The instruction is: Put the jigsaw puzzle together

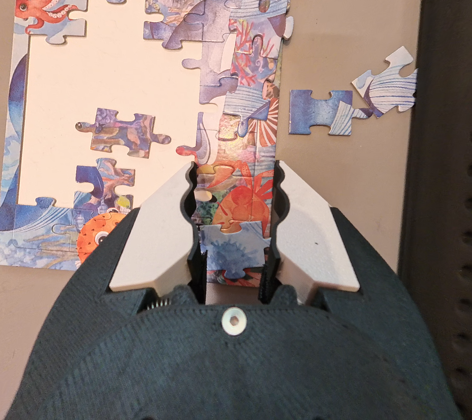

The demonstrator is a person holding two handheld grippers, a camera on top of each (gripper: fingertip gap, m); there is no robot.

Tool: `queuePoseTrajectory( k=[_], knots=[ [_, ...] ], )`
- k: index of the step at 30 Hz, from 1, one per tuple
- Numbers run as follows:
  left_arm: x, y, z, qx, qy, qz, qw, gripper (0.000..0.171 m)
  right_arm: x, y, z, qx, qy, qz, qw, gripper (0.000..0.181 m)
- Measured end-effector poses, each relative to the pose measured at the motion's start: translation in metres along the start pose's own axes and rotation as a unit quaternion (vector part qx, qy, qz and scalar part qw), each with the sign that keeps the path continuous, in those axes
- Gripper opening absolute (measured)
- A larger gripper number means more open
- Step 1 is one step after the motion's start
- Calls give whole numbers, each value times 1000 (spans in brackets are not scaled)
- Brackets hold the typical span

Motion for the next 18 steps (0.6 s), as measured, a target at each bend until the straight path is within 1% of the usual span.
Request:
queuePoseTrajectory(
  k=[11, 18],
  knots=[
    [0, 1, -1, -3, 0, 0, 1000, 59, -4, 4, -8, 1, 12, 3, 1000, 25],
    [0, 1, -1, -6, 0, 0, 1000, 59, -3, -3, -18, 17, 29, 1, 999, 25]
  ],
)
Point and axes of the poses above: each gripper's, where its closed fingertips meet, z out along the fingers, y out of its underside, x = y × z across the jaws, the point moved 4 cm from there along -z, back along the fingers, and after that the axes turned 13 degrees about x, right-handed, at the moved point
